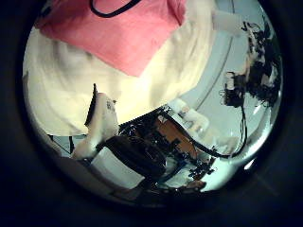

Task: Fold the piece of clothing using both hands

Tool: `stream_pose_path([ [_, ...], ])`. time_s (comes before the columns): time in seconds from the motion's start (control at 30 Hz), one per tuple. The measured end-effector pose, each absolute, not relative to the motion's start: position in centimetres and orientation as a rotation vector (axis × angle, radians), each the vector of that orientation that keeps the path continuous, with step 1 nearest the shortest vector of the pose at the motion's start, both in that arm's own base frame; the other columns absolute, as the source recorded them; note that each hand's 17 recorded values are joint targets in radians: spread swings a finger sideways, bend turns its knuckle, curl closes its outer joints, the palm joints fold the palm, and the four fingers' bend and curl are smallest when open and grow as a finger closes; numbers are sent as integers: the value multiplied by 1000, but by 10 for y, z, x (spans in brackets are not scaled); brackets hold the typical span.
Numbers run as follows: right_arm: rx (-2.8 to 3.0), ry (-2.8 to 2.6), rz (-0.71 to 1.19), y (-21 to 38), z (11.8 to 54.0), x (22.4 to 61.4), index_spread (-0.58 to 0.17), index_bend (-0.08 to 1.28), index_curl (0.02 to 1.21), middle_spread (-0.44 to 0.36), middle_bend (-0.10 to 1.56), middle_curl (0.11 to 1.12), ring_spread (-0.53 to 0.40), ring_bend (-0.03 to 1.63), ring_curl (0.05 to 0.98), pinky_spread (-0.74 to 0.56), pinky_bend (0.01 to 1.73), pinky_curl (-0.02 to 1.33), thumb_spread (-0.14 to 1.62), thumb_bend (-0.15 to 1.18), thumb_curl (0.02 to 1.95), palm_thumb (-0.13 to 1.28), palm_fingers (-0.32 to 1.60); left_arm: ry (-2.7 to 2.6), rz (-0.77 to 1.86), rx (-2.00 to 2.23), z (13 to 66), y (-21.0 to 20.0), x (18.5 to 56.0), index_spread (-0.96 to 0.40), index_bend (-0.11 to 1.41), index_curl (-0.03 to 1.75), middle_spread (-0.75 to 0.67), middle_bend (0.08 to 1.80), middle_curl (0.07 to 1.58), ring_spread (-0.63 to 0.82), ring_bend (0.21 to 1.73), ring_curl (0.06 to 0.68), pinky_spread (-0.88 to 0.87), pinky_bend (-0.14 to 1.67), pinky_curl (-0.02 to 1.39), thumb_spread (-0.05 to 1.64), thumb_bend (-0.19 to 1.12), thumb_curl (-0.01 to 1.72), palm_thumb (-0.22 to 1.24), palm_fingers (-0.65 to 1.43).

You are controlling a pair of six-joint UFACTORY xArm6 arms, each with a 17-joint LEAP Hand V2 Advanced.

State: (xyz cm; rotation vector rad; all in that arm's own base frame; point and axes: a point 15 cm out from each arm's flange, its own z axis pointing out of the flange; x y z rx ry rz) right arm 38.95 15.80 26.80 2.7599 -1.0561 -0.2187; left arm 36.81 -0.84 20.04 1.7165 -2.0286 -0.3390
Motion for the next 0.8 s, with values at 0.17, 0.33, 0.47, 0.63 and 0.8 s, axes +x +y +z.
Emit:
stream_pose_path([
  [0.17,2748,-952,-260,181,248,378,-442,237,381,-147,217,356,60,193,210,254,176,218,1116,-2,618,1059,314,-2045,-229,1694,214,-17,372,194,147,229,368,172,225,528,369,228,507,232,320,1351,-7,404,623,-71],
  [0.33,2714,-873,-312,197,220,369,-432,223,384,-137,208,357,45,192,213,253,178,219,1120,-14,636,1052,311,-2074,-135,1700,232,-20,377,192,147,231,363,174,229,527,369,229,507,227,320,1358,-6,405,632,-67],
  [0.47,2685,-825,-349,207,199,363,-417,210,387,-138,207,360,48,187,213,252,177,221,1180,-53,601,864,292,-2087,-104,1737,233,-17,382,191,150,234,352,172,231,527,368,229,507,225,321,1359,-3,409,651,-66],
  [0.63,2647,-806,-386,210,178,360,-401,208,390,-145,194,355,73,182,208,249,181,227,1277,-70,479,501,269,-2081,-51,1829,231,-11,388,184,148,237,348,172,233,522,373,232,507,226,322,1362,-2,416,683,-59],
  [0.8,2616,-799,-415,210,161,360,-378,219,397,-155,196,351,107,173,196,258,182,234,1341,-36,373,299,239,-2068,-19,1868,231,-8,387,180,150,239,342,174,236,516,379,235,506,230,323,1362,-4,427,708,-55],
])
